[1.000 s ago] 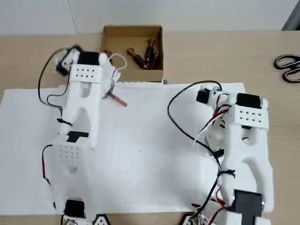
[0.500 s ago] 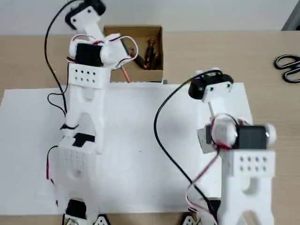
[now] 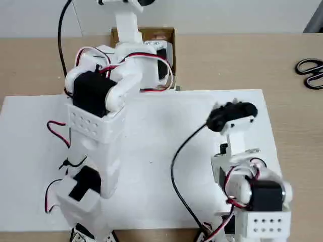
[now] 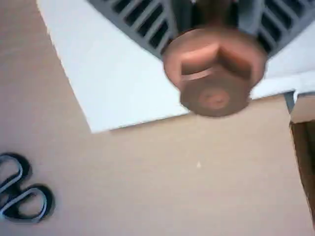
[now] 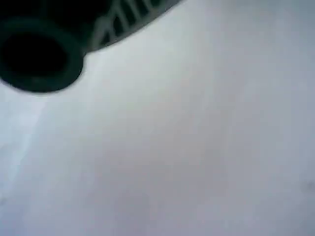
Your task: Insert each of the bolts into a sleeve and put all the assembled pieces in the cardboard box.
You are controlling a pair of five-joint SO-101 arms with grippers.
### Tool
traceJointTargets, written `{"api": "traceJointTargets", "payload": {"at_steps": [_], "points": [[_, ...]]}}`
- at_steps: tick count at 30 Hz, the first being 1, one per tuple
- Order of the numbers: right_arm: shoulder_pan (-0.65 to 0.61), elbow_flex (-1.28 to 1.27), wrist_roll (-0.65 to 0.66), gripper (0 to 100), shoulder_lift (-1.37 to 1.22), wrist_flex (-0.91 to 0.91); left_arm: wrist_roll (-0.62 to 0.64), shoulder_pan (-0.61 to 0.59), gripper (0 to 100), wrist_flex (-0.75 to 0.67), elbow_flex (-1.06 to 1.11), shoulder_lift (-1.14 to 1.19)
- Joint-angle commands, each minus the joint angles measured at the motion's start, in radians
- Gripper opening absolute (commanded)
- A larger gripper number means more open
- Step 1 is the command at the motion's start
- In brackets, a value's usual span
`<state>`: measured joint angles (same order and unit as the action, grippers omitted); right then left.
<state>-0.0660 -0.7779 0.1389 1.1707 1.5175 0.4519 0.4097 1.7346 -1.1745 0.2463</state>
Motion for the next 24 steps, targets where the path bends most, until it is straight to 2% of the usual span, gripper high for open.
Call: {"api": "traceJointTargets", "payload": {"at_steps": [1,5,9,15,20,24], "points": [[-0.004,-0.044,-0.089,0.2,0.059,-0.097,-0.014,0.008,1,0.02,0.145,-0.138],[-0.007,-0.103,-0.12,0.2,0.074,-0.168,-0.064,0.043,1,0.018,0.43,-0.308],[-0.067,-0.144,-0.12,0.2,0.079,-0.208,-0.064,0.035,1,-0.017,0.713,-0.485],[-0.189,-0.21,-0.12,0.2,0.079,-0.329,-0.052,-0.061,1,-0.193,1.113,-0.723],[-0.282,-0.244,-0.118,0.2,0.079,-0.46,-0.055,-0.063,1,-0.364,1.454,-0.931],[-0.372,-0.284,-0.117,0.2,0.079,-0.527,-0.051,-0.063,1,-0.563,1.705,-1.085]]}}
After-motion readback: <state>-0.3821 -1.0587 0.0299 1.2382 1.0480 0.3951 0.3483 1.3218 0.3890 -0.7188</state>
